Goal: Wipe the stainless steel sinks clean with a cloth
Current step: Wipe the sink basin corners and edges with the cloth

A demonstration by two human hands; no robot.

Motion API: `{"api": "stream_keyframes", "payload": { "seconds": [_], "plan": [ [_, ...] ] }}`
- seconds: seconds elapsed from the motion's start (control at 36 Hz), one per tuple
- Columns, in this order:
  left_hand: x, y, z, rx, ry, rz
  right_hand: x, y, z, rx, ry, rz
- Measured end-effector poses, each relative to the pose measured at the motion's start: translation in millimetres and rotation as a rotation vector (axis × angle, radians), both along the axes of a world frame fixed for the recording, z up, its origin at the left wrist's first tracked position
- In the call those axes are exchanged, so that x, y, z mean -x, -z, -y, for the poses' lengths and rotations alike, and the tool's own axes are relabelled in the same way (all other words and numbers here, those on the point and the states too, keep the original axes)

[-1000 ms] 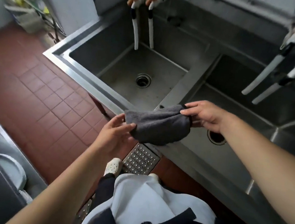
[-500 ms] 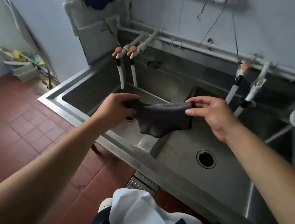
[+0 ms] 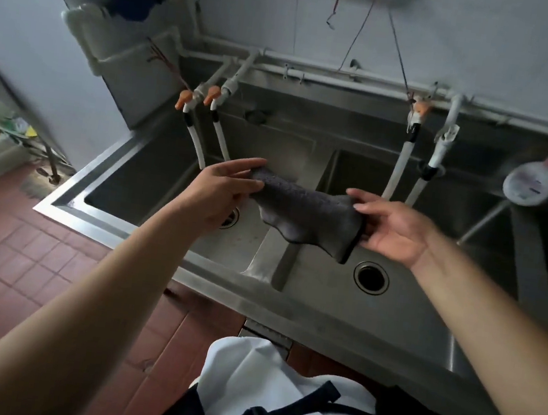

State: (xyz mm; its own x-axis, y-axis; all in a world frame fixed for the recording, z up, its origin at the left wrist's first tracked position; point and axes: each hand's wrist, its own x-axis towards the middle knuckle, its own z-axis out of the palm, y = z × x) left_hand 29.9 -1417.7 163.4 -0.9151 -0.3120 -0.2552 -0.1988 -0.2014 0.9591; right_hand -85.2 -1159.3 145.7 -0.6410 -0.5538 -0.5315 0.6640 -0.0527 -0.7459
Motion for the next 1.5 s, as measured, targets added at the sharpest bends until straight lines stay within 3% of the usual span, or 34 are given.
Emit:
{"api": "stream_keyframes", "payload": {
  "seconds": [0.11, 0.19, 0.36, 0.5, 0.56, 0.61, 0.69, 0.81, 0.86, 0.92, 1.03, 1.14, 1.25, 1.31, 1.36, 1.5],
  "plan": [
    [8.8, -9.0, 17.8, 0.203, 0.049, 0.015, 5.4, -12.2, 10.8, 0.025, 0.151, -0.193],
    [21.4, -22.0, 29.0, 0.344, 0.082, -0.040, 5.6, -22.6, 24.3, -0.012, 0.269, -0.448],
    [42.7, -37.8, 42.8, 0.862, 0.108, -0.137, 8.5, -31.4, 45.4, -0.502, 0.397, -1.120],
    [52.3, -43.2, 57.2, 1.223, 0.231, -0.137, 4.0, -33.1, 54.4, -0.845, 0.371, -1.422],
    [53.5, -48.0, 60.7, 1.286, 0.284, -0.114, 1.2, -40.3, 54.7, -0.919, 0.361, -1.436],
    [52.1, -54.7, 66.5, 1.216, 0.340, -0.161, -2.4, -53.8, 55.0, -0.866, 0.312, -1.373],
    [47.4, -69.4, 79.6, 0.986, 0.433, -0.351, -10.0, -84.3, 53.5, -0.581, 0.254, -1.150],
    [49.0, -88.5, 94.7, 0.509, 0.474, -0.590, -13.5, -118.0, 45.2, -0.074, 0.223, -0.920],
    [51.3, -87.6, 97.1, 0.312, 0.413, -0.577, -20.2, -111.4, 49.5, 0.039, 0.129, -0.738],
    [53.0, -69.8, 97.8, 0.187, 0.358, -0.442, -35.6, -74.3, 67.5, 0.036, 0.047, -0.566],
    [43.5, 8.7, 111.7, 0.075, 0.340, -0.053, -80.1, 8.1, 109.2, -0.045, 0.121, -0.191],
    [14.8, 79.3, 132.7, -0.130, 0.394, 0.291, -104.0, 50.3, 122.3, -0.144, 0.125, 0.025],
    [-10.8, 110.1, 141.0, -0.438, 0.601, 0.400, -116.7, 62.8, 117.6, -0.071, 0.168, 0.120],
    [-22.5, 124.2, 140.0, -0.559, 0.596, 0.445, -119.9, 61.5, 112.5, -0.031, 0.212, 0.152],
    [-35.1, 138.2, 133.8, -0.656, 0.605, 0.515, -123.6, 61.5, 112.5, -0.132, 0.232, 0.146],
    [-47.3, 145.1, 115.2, -0.549, 0.665, 0.564, -132.0, 59.8, 115.3, -0.408, 0.233, 0.131]
  ]
}}
